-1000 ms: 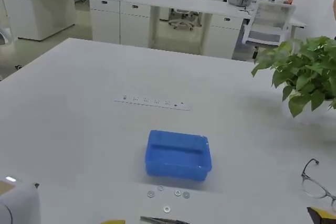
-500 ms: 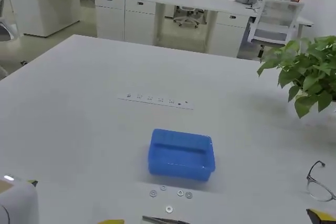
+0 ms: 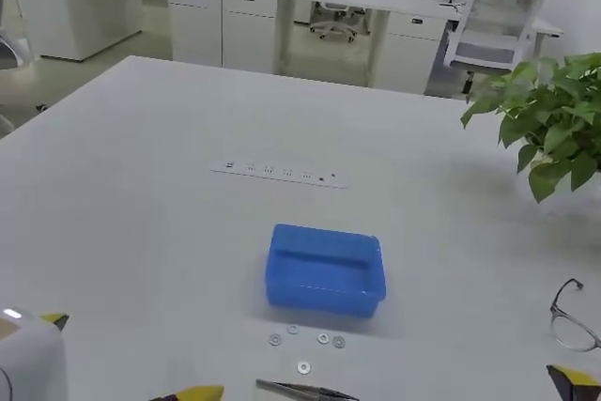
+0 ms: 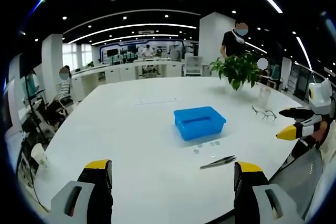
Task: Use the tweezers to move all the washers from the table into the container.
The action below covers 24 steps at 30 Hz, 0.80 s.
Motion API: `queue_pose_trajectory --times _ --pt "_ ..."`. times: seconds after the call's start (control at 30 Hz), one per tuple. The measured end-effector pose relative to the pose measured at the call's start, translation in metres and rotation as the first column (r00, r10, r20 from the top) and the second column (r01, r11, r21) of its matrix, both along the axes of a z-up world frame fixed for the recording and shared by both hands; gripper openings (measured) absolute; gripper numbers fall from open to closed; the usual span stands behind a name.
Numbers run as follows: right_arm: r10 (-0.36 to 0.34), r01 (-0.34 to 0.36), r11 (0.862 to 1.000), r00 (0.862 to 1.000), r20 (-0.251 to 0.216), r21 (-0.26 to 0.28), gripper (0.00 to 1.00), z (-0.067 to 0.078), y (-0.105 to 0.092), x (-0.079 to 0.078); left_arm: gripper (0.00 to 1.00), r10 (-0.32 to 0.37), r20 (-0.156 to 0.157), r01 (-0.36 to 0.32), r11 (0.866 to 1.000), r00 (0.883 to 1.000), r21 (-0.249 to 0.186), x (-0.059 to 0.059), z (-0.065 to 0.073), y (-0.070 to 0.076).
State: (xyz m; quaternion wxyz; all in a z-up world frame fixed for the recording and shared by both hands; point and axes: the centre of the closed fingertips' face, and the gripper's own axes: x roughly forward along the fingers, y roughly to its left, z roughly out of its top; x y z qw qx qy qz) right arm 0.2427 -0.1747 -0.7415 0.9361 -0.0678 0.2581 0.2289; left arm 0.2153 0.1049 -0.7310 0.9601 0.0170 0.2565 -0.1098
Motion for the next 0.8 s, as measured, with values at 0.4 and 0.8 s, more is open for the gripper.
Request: queue_pose_trajectory --times 0.4,0.8 --pt "-0.004 0.004 1.0 1.0 -0.024 -0.005 0.98 -0.008 0.0 0.002 0.99 -0.064 -0.014 0.064 0.998 0.998 -0.016 0.006 -0.005 -0.009" --pt "0.002 -0.005 0.999 0.997 -0.081 -0.035 0.95 -0.024 -0.003 0.002 0.57 -0.346 -0.16 0.358 0.932 0.925 0.058 0.024 -0.031 -0.044"
